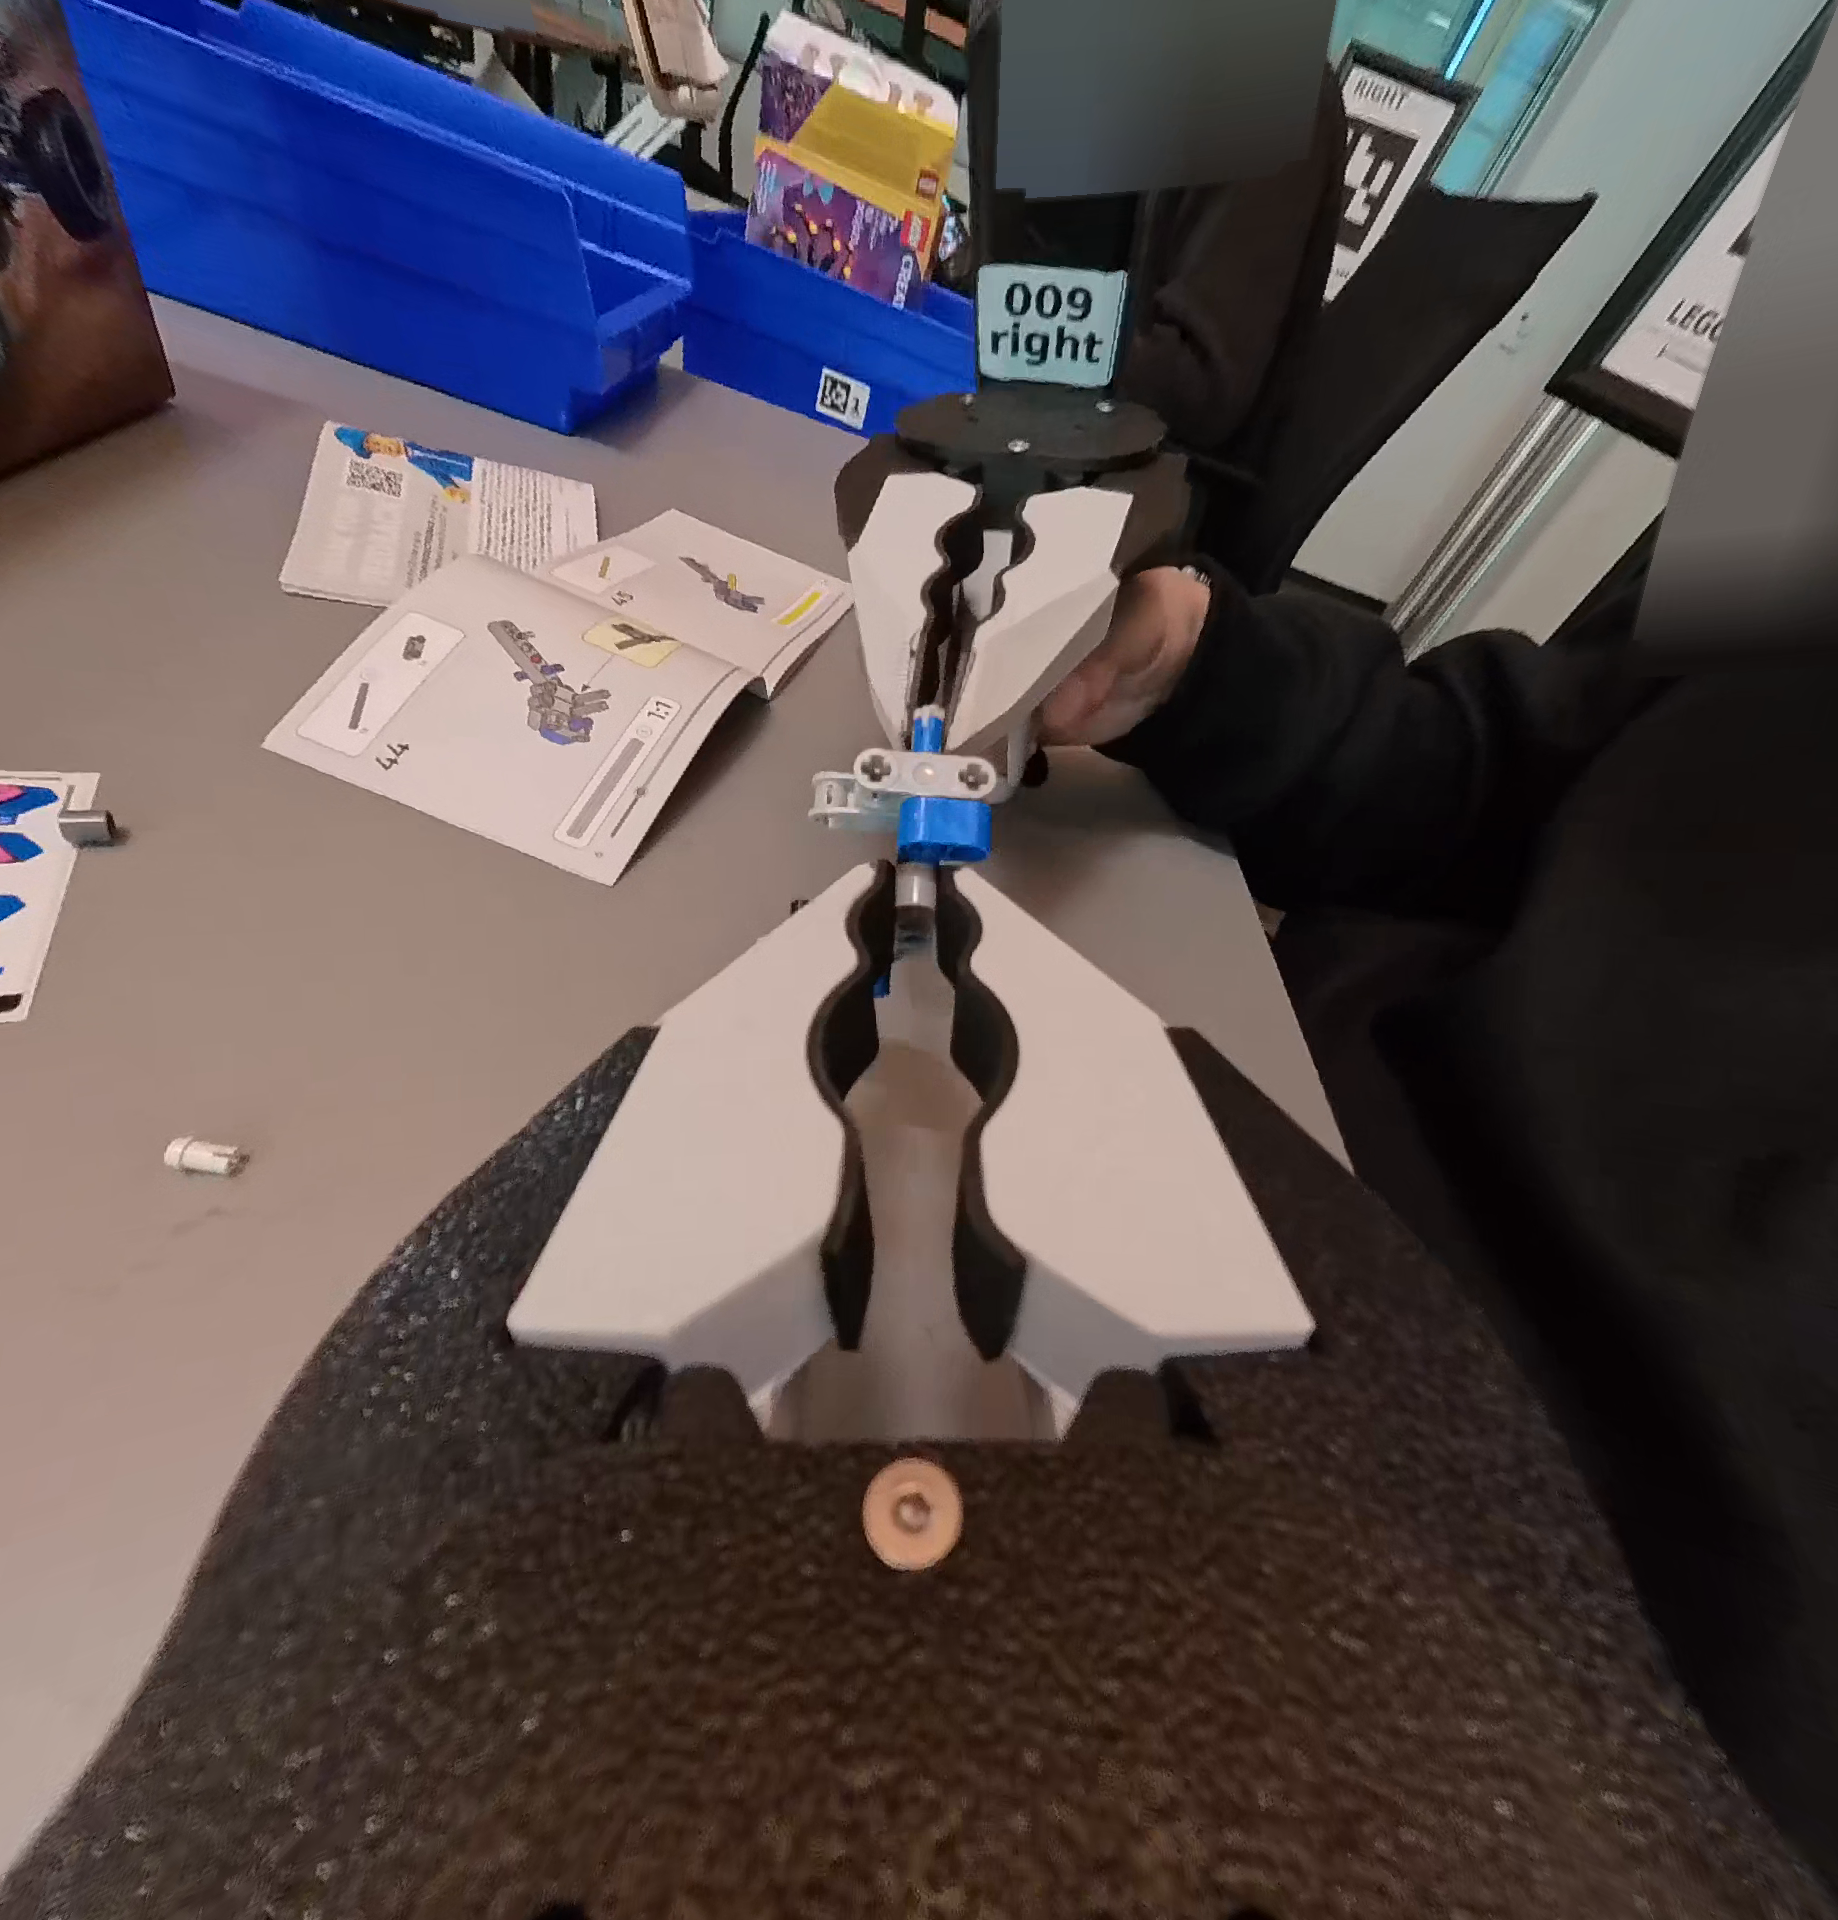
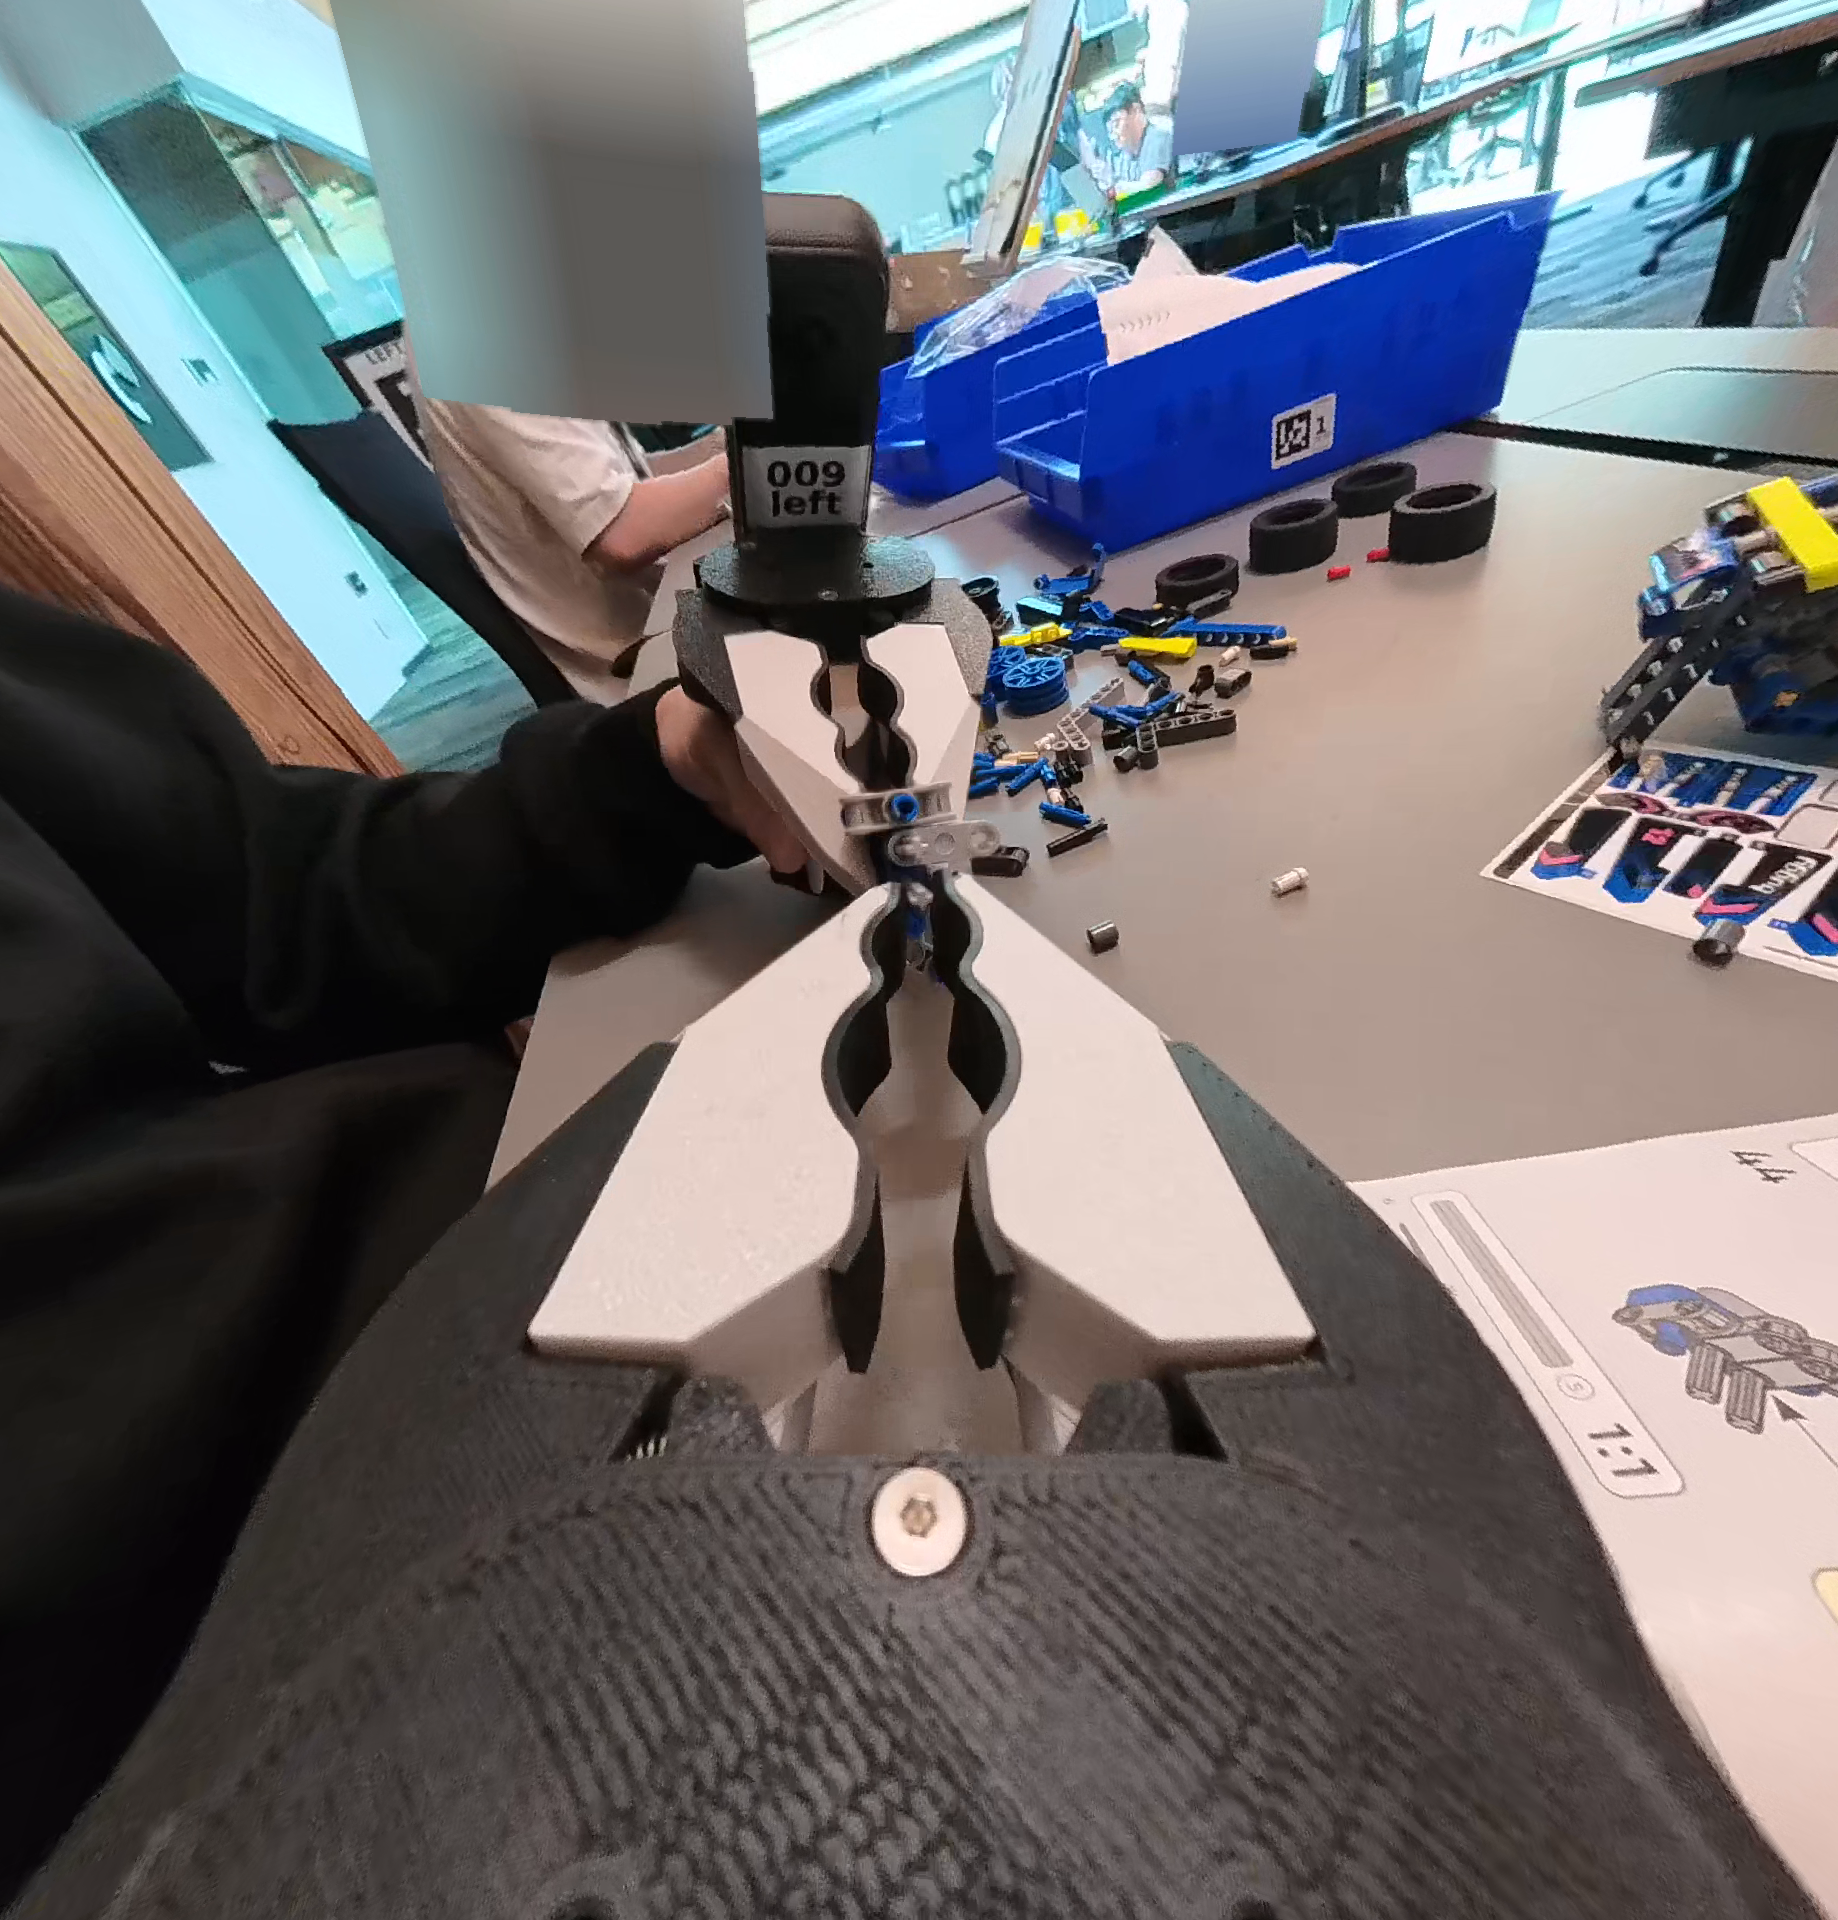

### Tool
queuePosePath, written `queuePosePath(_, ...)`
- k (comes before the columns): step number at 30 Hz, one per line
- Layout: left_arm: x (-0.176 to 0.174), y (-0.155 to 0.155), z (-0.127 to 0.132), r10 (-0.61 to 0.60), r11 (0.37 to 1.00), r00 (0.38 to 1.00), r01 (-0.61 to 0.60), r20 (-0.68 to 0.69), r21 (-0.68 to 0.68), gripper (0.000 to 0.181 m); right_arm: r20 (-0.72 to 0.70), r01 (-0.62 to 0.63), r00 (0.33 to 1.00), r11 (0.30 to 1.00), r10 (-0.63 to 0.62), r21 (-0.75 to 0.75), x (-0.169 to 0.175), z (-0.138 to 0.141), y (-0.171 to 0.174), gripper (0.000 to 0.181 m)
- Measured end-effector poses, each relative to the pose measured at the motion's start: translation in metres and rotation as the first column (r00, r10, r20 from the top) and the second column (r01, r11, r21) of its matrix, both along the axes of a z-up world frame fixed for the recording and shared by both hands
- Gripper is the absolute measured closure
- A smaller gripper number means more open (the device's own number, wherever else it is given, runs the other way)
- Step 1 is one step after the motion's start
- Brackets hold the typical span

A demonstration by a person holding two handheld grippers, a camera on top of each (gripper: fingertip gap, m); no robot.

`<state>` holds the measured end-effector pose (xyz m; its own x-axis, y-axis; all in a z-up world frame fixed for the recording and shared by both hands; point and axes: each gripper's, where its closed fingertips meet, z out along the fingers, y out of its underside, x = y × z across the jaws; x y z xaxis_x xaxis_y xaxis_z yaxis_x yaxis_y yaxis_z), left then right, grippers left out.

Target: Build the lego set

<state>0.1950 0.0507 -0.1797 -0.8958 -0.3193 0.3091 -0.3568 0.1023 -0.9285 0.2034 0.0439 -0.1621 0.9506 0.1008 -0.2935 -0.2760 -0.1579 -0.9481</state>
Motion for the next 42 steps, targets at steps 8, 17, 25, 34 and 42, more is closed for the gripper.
queuePosePath(8,0.018,0.01,0.019,0.102,0.964,0.977,-0.144,-0.189,-0.224,0.176,0.215,0.192,0.958,0.981,-0.191,0.017,0.02,0.007,0.003,0.145)
queuePosePath(17,0.017,0.0,0.034,0.085,0.921,0.939,-0.202,-0.334,-0.333,0.176,0.664,0.373,0.668,0.923,-0.336,0.092,0.019,0.02,0.016,0.116)
queuePosePath(25,0.019,-0.007,0.038,0.12,0.897,0.919,-0.262,-0.374,-0.355,0.176,0.764,0.433,0.549,0.897,-0.34,0.088,0.023,0.017,0.015,0.127)
queuePosePath(34,0.024,-0.009,0.035,0.181,0.882,0.91,-0.318,-0.374,-0.348,0.176,0.809,0.463,0.493,0.884,-0.32,0.068,0.025,0.012,0.016,0.146)
queuePosePath(42,0.035,0.005,0.023,0.244,0.859,0.871,-0.398,-0.427,-0.322,0.177,0.72,0.462,0.617,0.887,-0.318,-0.004,0.029,0.0,0.016,0.121)
